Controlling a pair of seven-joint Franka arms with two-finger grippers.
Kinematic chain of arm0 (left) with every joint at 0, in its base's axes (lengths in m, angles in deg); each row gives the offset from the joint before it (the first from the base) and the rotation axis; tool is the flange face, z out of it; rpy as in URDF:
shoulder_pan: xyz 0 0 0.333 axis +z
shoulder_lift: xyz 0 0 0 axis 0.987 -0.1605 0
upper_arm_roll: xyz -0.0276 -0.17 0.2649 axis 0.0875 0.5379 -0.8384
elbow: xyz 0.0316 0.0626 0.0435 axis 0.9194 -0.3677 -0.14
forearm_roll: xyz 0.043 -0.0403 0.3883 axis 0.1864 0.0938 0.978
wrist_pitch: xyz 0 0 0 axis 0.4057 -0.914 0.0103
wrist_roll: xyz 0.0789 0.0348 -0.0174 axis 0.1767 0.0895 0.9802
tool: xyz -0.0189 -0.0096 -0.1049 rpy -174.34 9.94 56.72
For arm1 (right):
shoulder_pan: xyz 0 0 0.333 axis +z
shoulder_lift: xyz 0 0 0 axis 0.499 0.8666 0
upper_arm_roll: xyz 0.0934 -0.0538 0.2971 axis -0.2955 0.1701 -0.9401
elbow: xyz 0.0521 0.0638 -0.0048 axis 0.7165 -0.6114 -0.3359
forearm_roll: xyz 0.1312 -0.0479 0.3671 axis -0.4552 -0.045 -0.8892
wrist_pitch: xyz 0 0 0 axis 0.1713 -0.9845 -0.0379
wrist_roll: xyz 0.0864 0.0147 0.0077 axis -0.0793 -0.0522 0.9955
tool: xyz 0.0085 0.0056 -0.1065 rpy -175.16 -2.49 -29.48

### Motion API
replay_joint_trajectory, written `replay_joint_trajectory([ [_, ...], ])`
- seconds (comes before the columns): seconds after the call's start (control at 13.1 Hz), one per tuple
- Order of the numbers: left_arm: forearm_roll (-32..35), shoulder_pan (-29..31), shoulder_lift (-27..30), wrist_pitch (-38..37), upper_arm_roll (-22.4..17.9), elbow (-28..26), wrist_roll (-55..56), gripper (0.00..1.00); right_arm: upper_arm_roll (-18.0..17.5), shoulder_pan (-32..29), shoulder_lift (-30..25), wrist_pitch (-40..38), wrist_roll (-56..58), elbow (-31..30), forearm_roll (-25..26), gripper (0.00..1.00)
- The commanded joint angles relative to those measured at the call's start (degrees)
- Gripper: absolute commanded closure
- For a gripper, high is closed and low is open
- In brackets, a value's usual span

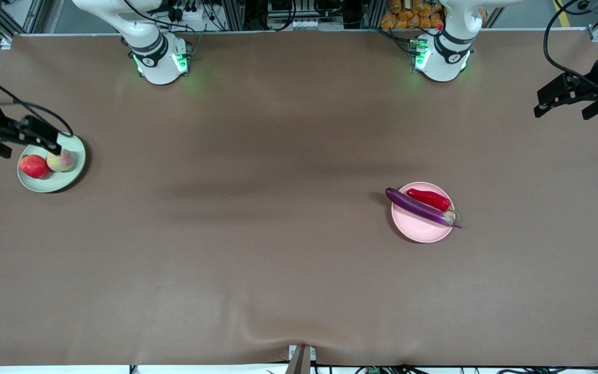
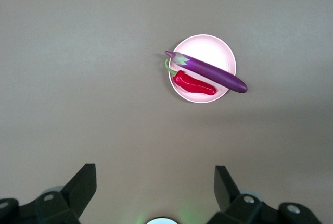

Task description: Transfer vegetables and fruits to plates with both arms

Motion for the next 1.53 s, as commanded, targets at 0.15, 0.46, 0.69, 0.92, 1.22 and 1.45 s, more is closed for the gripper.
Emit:
replay_joint_trajectory([
  [0.15, 1.56, 0.16, 0.17, -1.38, 1.62, 0.97, 0.50, 0.00, -1.67, -1.13, -6.93, 5.33, 2.72, -10.32, 0.43, 0.00],
  [0.46, 1.56, 0.25, -0.27, -2.18, 2.06, 0.45, 0.58, 0.00, -2.03, -2.89, -2.01, 0.77, 2.90, 0.06, 0.69, 0.00],
  [0.69, 1.56, 0.25, -0.63, -2.18, 2.06, 0.45, 0.41, 0.00, -1.41, -2.80, -2.35, 0.16, 3.52, -0.02, 1.14, 0.00],
  [0.92, 1.56, 0.25, -0.80, -2.09, 2.06, 0.45, 0.76, 0.00, -0.79, -2.71, -2.62, -0.38, 4.22, -0.73, -0.01, 0.00],
  [1.22, 1.65, 0.25, -1.15, -2.09, 2.06, 0.53, 0.76, 0.00, 2.19, -2.36, -3.40, -0.11, 7.02, -1.86, -3.61, 0.00],
  [1.45, 1.65, 0.25, -1.41, -2.09, 2.06, 0.53, 0.76, 0.00, 2.02, -2.28, -5.26, 0.77, 8.00, -4.51, -2.65, 0.00],
])
